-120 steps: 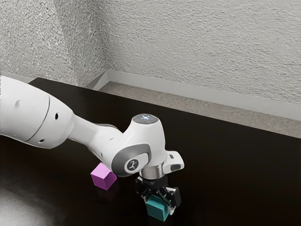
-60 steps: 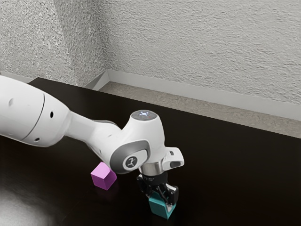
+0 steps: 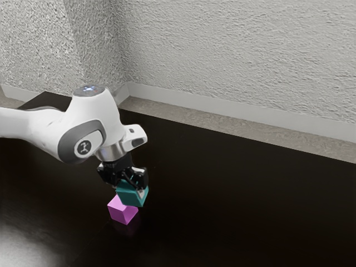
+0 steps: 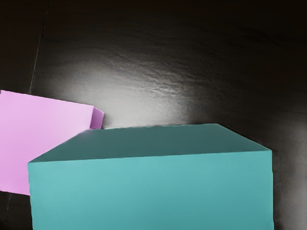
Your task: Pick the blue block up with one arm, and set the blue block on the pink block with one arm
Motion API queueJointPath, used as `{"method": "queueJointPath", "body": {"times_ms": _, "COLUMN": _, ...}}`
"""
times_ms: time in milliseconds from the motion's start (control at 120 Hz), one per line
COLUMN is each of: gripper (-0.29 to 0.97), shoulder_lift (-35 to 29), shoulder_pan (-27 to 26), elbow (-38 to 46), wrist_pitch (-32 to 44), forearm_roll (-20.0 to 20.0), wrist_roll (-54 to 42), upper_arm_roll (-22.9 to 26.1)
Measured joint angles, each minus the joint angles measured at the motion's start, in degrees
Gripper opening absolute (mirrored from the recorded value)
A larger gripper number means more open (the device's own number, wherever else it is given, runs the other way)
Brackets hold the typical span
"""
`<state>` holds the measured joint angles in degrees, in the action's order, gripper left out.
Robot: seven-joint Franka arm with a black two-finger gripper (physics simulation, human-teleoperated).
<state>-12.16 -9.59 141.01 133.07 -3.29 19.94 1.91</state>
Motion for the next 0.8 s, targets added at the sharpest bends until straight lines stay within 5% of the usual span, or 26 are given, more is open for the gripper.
{"method": "queueJointPath", "body": {"times_ms": 325, "gripper": 0.36, "shoulder_lift": 0.1, "shoulder_pan": 5.8, "elbow": 0.9, "wrist_pitch": -3.3, "forearm_roll": 2.1, "wrist_roll": -1.3, "upper_arm_roll": -0.7}}
{"method": "queueJointPath", "body": {"times_ms": 800, "gripper": 0.36, "shoulder_lift": 6.9, "shoulder_pan": 6.9, "elbow": -3.4, "wrist_pitch": -3.7, "forearm_roll": 2.8, "wrist_roll": -6.3, "upper_arm_roll": -1.6}}
